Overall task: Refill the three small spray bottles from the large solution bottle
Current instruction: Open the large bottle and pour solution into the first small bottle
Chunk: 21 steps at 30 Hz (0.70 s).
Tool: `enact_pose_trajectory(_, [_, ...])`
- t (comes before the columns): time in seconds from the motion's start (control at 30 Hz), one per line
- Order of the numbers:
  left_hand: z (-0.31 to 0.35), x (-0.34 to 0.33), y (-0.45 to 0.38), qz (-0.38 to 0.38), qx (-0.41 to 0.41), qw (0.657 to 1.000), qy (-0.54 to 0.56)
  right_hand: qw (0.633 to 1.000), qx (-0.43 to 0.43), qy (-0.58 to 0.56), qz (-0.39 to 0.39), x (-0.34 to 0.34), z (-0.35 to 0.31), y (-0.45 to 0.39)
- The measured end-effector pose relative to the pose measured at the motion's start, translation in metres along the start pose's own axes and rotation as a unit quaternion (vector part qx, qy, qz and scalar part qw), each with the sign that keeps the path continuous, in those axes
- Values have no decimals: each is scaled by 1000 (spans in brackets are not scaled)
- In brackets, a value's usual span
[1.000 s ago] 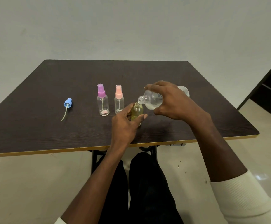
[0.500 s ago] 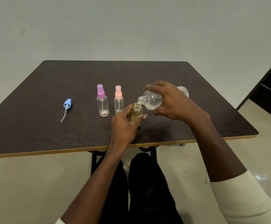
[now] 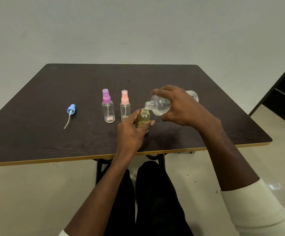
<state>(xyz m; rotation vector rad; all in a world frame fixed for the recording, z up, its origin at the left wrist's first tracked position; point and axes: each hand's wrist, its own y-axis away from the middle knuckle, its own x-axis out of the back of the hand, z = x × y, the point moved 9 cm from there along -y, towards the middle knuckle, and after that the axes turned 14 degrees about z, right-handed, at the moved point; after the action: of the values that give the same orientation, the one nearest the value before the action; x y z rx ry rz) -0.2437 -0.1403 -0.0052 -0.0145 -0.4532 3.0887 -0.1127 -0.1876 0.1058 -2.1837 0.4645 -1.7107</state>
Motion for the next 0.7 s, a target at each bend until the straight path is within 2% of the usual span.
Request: enact_pose_trajectory(0.7, [-3,-1,0,-3,5,1000,-3,1000,5,-2,-1,-1,1,-1])
